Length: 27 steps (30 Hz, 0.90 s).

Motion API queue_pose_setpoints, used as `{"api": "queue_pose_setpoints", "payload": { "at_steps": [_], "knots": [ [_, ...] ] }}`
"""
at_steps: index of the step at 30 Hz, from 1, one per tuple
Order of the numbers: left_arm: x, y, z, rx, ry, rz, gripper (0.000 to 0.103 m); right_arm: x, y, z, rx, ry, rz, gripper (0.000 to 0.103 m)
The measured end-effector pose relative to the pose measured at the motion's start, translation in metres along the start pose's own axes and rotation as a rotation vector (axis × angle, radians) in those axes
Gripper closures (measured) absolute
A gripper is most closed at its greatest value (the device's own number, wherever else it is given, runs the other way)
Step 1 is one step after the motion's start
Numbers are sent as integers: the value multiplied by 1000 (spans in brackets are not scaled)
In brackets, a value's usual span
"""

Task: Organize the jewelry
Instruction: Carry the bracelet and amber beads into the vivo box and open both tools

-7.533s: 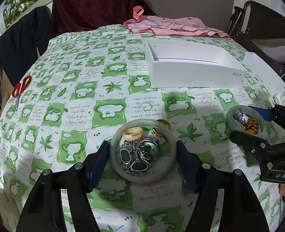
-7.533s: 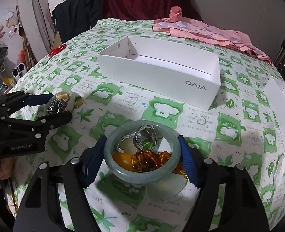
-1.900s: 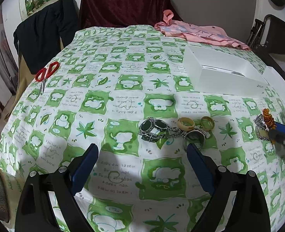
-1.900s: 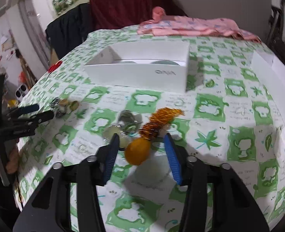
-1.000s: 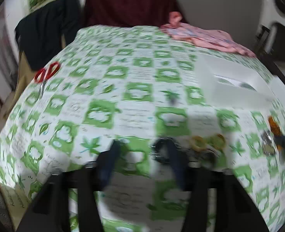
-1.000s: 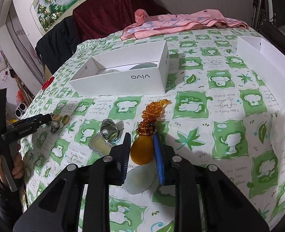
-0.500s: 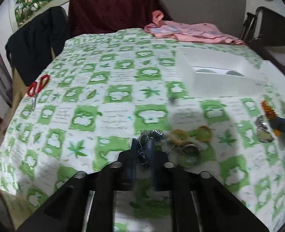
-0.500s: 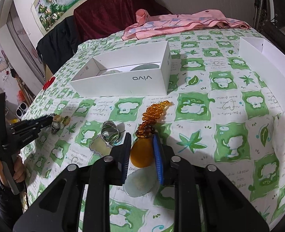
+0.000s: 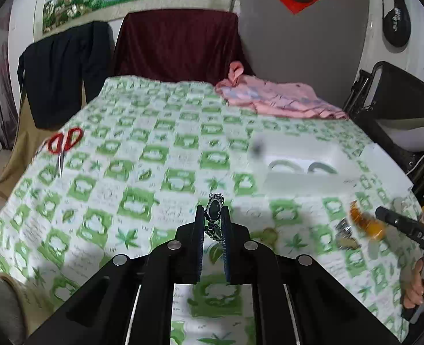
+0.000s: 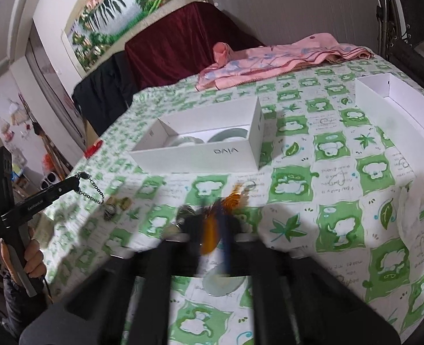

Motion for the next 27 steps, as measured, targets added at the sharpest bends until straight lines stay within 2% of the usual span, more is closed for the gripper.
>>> {"api": "queue_pose_setpoints", "payload": {
  "at_steps": [3,6,8,9,10,13,15,16,17,19,27],
  "knots": [
    [13,10,-7,-20,18,12,91,2,0,0,-8,-3,0,103],
    [23,21,-12,-29,41,28,91,-1,6,7,25,-60,47,97],
    [28,28,-15,-38,52,34,91,-3,9,9,9,-71,57,78],
    [29,30,-16,-41,54,36,91,-5,9,10,-2,-74,53,61],
    [30,33,-17,-48,58,38,91,-6,8,12,-5,-81,46,57],
    [35,38,-19,-62,69,43,91,-5,-2,18,11,-91,14,57],
    [38,41,-20,-70,74,44,91,-5,-10,30,-23,-122,-33,57],
    [38,43,-20,-72,75,44,91,-7,-12,36,-31,-144,-46,59],
    [38,44,-20,-75,75,44,91,-13,-14,47,-35,-192,-58,67],
    [38,45,-19,-77,73,45,91,-15,-16,46,-66,-178,-80,85],
    [39,44,-14,-84,57,46,91,0,-10,14,62,-68,19,86]
  ]
}}
Point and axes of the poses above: each gripper's, at about its wrist camera, not at the fingertips, and z roughly the way its jaws point, y to its right, x to its top, the point moved 3 cm from there along z, roughly the way its jaws point, and after that the axes turned 4 degrees about y, right-handed, at the moved point
